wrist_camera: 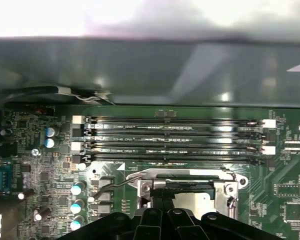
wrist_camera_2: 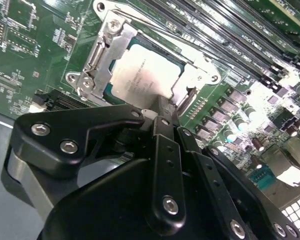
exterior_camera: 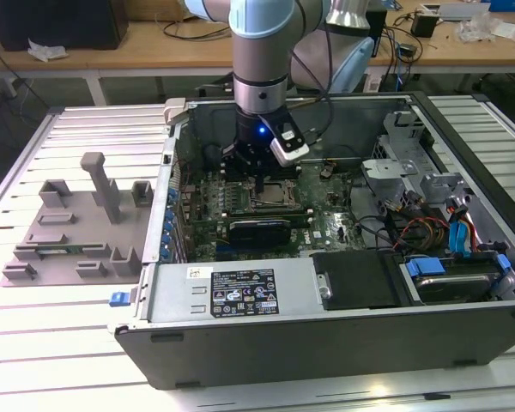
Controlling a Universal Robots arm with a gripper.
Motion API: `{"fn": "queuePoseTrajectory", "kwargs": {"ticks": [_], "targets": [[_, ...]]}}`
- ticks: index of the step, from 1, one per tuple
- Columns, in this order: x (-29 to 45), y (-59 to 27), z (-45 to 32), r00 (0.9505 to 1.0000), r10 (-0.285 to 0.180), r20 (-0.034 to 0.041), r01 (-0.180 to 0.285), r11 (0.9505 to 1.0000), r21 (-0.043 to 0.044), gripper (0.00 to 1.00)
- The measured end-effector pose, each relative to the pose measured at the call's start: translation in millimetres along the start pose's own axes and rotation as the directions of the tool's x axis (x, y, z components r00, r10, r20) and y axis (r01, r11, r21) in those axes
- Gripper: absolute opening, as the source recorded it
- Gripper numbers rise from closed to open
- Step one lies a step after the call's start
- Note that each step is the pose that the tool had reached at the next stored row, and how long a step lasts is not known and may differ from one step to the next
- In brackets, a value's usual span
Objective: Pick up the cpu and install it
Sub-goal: 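Close the cpu cover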
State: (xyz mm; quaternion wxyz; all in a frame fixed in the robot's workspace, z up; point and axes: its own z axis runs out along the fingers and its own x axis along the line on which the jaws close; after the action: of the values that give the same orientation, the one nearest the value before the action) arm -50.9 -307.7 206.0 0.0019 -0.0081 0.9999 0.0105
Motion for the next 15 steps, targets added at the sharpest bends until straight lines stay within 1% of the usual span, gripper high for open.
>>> {"fn": "queuePoseTrajectory", "kwargs": {"ticks": [2,8,15], "targets": [[-0.1,0.0,0.0,1.0,0.0,0.0,0.0,1.0,-0.0002,0.11],[7.4,0.0,0.1,1.0,0.0,0.0009,0.0,1.0,-0.0015,0.11],[7.7,-0.1,2.2,1.0,0.0,0.0005,0.0,1.0,-0.0012,0.11]]}}
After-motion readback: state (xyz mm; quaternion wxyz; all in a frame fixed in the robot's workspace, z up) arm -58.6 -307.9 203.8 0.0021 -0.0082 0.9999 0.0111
